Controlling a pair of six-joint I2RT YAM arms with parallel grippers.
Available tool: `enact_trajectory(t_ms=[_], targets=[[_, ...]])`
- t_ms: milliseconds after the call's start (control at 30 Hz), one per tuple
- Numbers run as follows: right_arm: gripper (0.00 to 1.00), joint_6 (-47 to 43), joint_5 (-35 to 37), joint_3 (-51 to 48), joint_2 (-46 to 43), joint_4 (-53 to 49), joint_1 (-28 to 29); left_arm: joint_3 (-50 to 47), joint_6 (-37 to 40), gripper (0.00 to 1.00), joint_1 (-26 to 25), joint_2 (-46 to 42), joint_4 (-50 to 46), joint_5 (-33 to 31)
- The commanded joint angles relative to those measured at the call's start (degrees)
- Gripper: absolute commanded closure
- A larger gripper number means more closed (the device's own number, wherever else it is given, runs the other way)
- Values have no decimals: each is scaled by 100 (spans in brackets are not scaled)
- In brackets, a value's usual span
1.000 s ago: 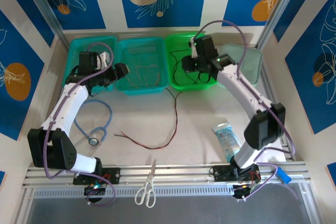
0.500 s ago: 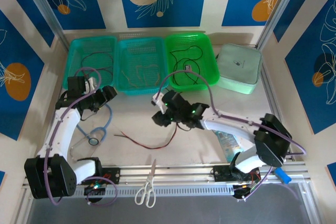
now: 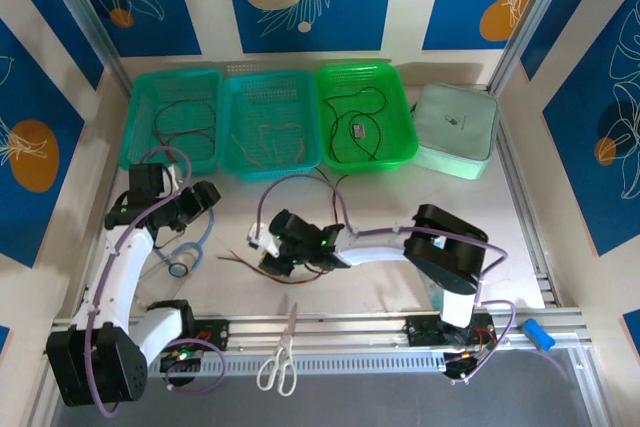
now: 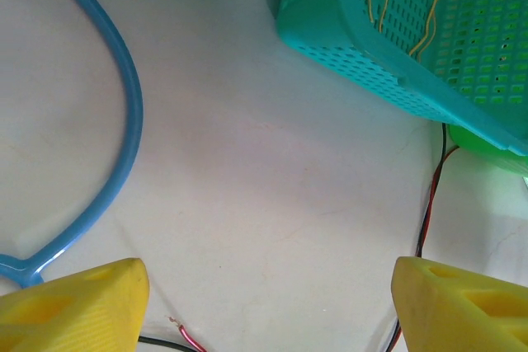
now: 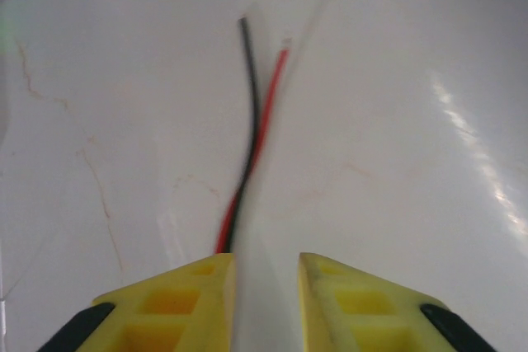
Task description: Untangle the cables
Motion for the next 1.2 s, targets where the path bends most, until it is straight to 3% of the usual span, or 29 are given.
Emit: enact_trajectory(t_ms=[0,333,533,800,900,1167], targets=[[77,-355,-178,238,361,259,164,57,-91,23,91,-212,-68,-59],[78,-297,-599,958,827,-41,100,-197,-241,24,357,-463,50,263],[77,-436,-616,1288,1122,-381,53,-257,-188,24,693,-371,34,800],[76,-409,-496,1594,1406,-761,13,-214,-102,25,727,-709,21,592],[80,-442,-482,1704,1497,-875,10,-120,-29,25,726,-710,-87,595],[100,-545,-372,1680,1433,-918,58,98,26,25,726,-722,-183,696]])
